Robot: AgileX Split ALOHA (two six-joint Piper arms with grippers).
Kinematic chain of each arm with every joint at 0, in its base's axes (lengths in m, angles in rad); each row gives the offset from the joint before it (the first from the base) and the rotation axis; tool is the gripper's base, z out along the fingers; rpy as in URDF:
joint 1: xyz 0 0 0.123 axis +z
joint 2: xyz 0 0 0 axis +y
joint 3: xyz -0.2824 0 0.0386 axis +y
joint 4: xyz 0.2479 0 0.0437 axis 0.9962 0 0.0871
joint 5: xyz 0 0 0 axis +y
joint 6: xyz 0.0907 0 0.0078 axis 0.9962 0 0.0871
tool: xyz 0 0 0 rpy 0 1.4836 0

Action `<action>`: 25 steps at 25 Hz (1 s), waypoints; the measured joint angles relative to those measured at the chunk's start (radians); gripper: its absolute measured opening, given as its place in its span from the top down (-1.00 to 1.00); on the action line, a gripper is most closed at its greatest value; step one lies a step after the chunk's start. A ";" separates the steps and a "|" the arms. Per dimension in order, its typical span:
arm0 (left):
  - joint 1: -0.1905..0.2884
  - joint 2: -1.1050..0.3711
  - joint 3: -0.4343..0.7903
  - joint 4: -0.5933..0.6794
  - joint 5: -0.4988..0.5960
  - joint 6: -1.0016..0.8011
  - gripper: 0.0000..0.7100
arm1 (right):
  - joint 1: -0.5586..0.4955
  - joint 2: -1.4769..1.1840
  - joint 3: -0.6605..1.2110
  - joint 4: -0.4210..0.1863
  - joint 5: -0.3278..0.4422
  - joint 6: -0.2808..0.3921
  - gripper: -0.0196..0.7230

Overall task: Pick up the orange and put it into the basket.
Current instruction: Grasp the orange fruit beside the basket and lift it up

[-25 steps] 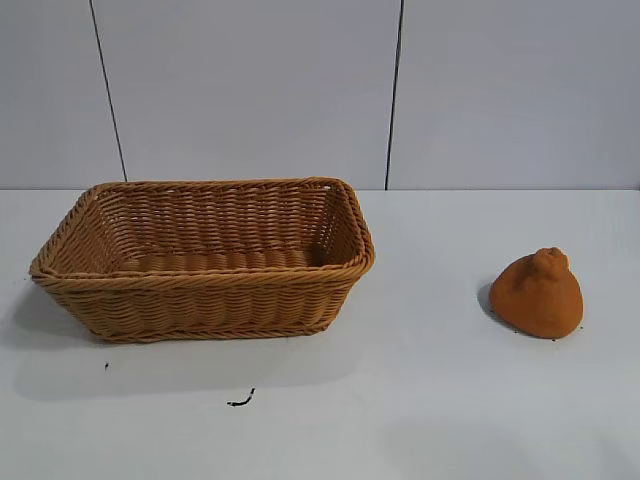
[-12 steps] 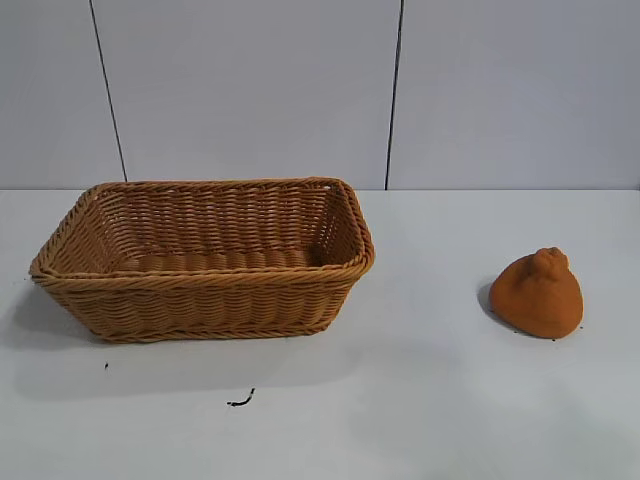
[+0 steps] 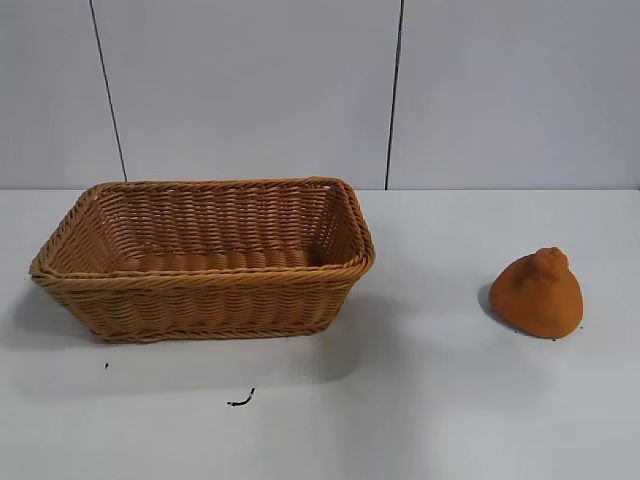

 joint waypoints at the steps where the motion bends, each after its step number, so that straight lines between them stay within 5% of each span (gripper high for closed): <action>1: 0.000 0.000 0.000 0.000 0.000 0.000 -0.88 | 0.000 0.050 -0.029 0.003 0.004 -0.005 -0.75; 11: 0.000 0.000 0.000 0.000 0.000 0.000 -0.88 | 0.000 0.383 -0.150 0.038 0.018 -0.032 -0.75; 15: 0.000 0.000 0.000 0.000 0.000 0.000 -0.88 | 0.000 0.501 -0.151 0.082 -0.035 -0.039 -0.75; 25: 0.000 0.000 0.000 0.000 0.000 0.000 -0.88 | 0.044 0.642 -0.155 0.083 -0.138 -0.031 -0.72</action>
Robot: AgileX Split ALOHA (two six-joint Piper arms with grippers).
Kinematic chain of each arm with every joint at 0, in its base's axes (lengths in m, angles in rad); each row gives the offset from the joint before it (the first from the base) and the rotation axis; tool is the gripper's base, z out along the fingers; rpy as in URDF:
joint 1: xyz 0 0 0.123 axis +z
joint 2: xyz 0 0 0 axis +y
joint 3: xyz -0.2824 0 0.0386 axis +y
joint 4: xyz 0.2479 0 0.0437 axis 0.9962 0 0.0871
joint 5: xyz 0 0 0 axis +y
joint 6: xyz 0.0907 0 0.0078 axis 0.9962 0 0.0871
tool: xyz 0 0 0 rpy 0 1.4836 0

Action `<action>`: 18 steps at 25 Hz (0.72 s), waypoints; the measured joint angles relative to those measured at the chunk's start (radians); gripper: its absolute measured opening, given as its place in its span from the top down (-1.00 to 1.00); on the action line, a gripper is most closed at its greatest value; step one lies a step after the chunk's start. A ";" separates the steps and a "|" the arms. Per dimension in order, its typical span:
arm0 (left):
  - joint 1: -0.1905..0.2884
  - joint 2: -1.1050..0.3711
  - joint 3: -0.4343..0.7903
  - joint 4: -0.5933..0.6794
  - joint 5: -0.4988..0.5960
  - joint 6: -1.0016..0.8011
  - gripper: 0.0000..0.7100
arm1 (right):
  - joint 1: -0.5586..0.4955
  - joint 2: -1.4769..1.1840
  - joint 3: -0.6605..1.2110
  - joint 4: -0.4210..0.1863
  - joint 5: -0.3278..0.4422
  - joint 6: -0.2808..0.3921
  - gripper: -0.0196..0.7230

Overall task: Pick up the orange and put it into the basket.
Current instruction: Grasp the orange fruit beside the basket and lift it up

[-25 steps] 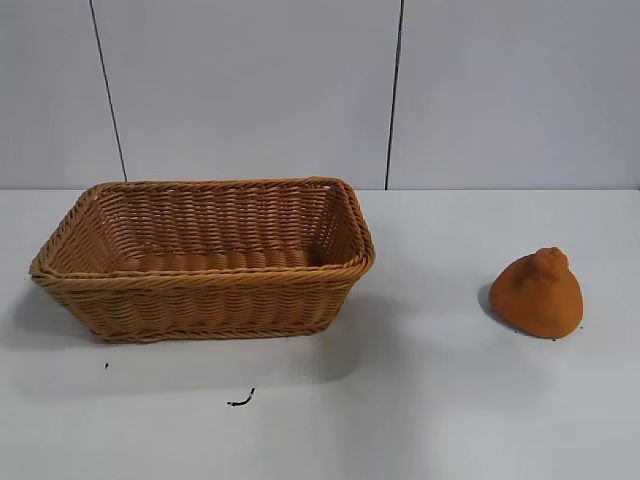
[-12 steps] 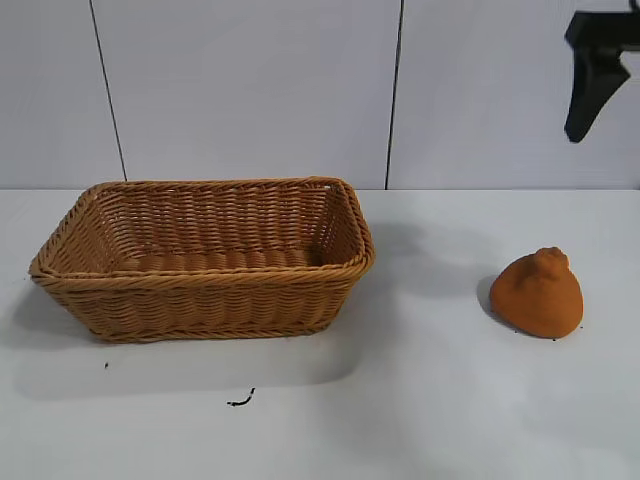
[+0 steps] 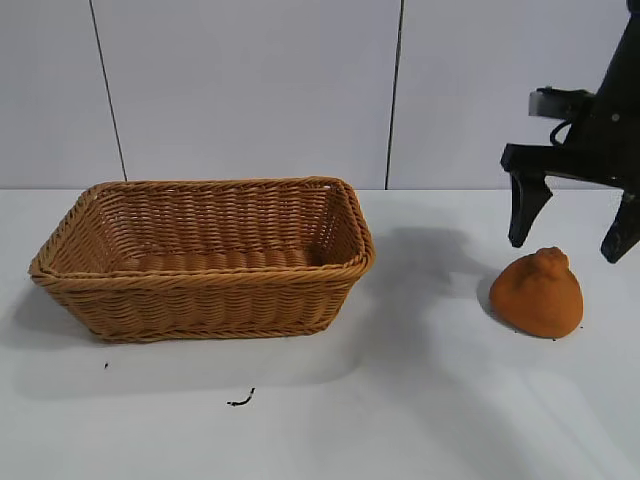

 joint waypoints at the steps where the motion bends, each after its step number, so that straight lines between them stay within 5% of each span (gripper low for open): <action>1: 0.000 0.000 0.000 0.000 0.000 0.000 -0.88 | 0.000 0.003 0.000 -0.005 -0.001 0.010 -0.71; 6: 0.000 0.000 0.000 0.000 0.000 0.000 -0.88 | 0.000 0.003 -0.003 -0.100 0.009 0.068 -0.29; 11: 0.000 0.000 0.000 0.000 0.000 0.000 -0.88 | 0.000 0.002 -0.019 -0.132 0.061 0.077 0.82; 18: 0.000 0.000 0.000 0.000 0.000 0.000 -0.88 | 0.000 0.005 -0.245 -0.132 0.274 0.065 0.84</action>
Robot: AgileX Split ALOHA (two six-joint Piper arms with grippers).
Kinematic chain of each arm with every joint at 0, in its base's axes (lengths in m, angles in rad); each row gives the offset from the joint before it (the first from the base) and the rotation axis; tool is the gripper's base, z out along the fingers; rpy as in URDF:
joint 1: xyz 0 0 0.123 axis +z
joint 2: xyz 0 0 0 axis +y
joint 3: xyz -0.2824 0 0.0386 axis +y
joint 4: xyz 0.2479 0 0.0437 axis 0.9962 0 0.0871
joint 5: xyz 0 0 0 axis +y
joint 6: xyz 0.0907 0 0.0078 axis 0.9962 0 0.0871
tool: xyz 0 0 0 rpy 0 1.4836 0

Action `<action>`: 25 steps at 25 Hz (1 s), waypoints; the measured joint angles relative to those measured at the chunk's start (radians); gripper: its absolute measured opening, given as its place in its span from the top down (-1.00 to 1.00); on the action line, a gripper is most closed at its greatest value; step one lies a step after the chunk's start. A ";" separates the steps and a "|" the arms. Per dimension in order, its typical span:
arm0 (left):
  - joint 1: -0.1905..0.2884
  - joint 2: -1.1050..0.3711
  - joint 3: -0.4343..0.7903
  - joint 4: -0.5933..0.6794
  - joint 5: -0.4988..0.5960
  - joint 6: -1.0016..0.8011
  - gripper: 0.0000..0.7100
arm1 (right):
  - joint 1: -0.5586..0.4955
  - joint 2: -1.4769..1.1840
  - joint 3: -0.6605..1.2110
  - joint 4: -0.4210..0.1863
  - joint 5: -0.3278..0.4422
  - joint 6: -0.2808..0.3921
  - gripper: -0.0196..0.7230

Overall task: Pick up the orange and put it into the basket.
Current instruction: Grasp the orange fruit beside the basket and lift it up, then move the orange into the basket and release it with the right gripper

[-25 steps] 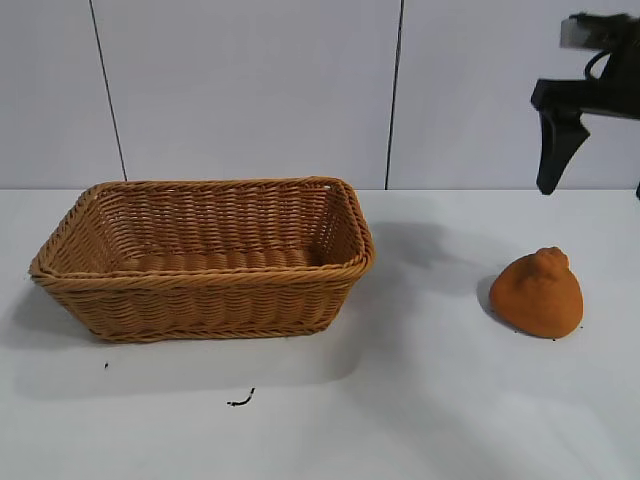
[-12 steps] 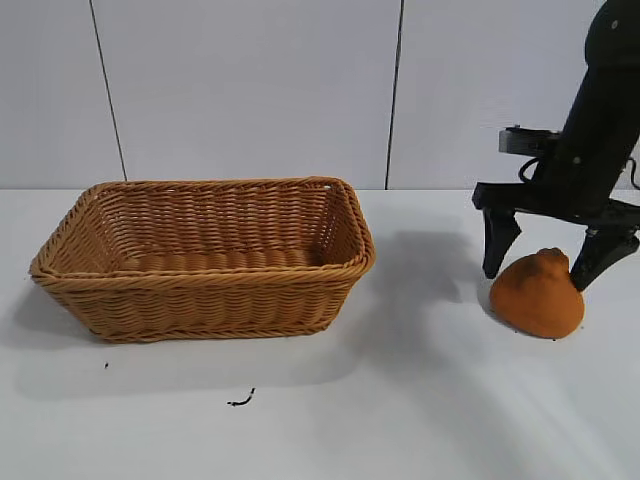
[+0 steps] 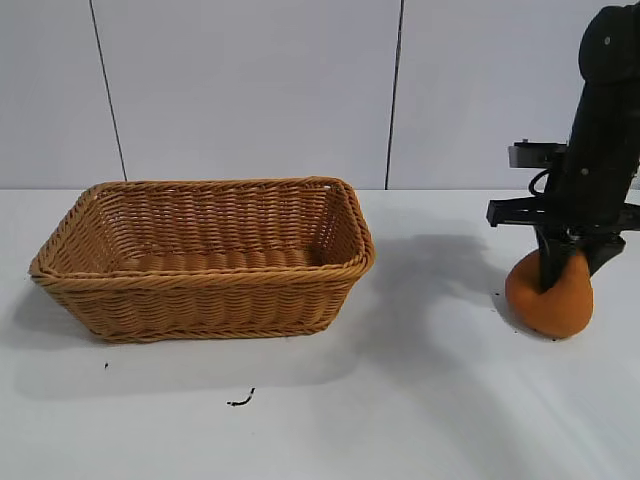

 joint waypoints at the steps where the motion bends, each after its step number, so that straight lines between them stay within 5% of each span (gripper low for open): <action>1: 0.000 0.000 0.000 0.000 0.000 0.000 -0.88 | 0.000 0.000 -0.054 0.000 0.022 -0.001 0.84; 12: 0.000 0.000 0.000 0.000 0.000 0.000 -0.88 | 0.057 -0.053 -0.333 0.046 0.045 -0.004 0.84; 25: 0.000 0.000 0.000 0.000 0.000 0.000 -0.88 | 0.386 -0.053 -0.335 0.050 0.013 0.000 0.84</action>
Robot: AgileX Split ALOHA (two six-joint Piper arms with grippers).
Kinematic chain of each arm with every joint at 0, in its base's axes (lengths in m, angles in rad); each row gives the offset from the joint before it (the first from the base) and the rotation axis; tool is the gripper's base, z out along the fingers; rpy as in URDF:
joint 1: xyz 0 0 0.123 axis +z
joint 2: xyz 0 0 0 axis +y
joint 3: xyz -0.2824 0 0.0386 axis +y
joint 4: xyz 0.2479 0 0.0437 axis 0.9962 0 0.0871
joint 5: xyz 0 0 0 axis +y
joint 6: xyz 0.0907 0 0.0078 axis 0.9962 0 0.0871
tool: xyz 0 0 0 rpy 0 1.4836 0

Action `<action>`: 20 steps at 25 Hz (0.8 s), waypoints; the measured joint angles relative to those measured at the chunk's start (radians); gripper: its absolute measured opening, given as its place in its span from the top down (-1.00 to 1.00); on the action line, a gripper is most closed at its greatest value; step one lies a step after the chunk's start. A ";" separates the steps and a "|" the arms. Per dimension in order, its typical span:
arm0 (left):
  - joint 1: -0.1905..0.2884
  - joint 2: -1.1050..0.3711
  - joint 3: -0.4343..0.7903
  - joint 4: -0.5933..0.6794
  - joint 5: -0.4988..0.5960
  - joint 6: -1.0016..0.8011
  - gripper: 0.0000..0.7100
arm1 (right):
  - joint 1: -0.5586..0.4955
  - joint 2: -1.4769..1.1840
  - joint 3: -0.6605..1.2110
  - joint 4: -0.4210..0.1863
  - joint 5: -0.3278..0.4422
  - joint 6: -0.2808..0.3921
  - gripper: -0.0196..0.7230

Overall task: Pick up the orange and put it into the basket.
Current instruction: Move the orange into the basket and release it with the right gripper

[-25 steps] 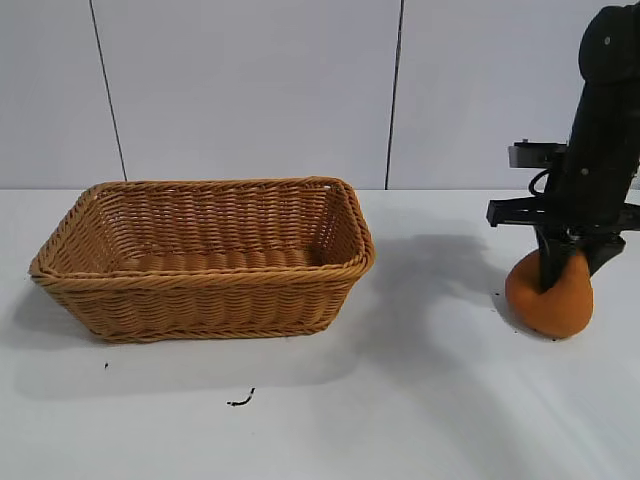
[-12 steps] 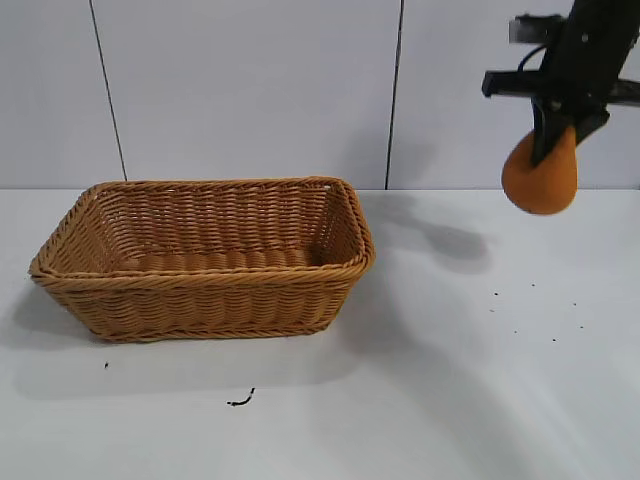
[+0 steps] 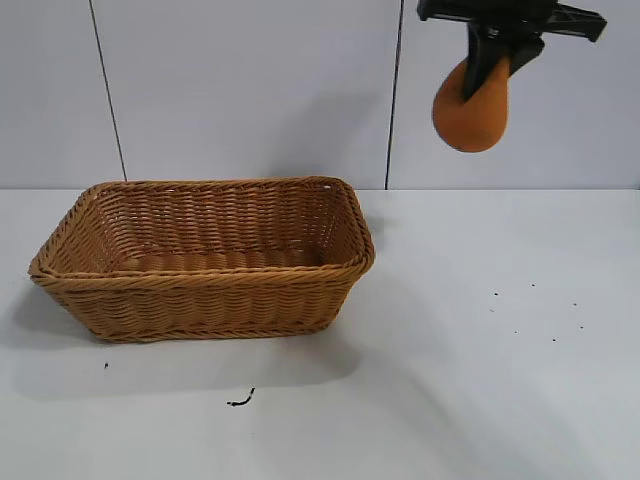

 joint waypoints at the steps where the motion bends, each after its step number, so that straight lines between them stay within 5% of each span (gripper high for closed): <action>1: 0.000 0.000 0.000 0.000 0.000 0.000 -0.88 | 0.030 0.004 0.000 0.000 -0.019 0.002 0.84; 10: 0.000 0.000 0.000 0.000 0.000 0.000 -0.88 | 0.189 0.112 0.000 -0.024 -0.200 0.058 0.85; 20: 0.000 0.000 0.000 0.000 0.000 0.000 -0.88 | 0.194 0.271 0.000 -0.034 -0.256 0.079 0.72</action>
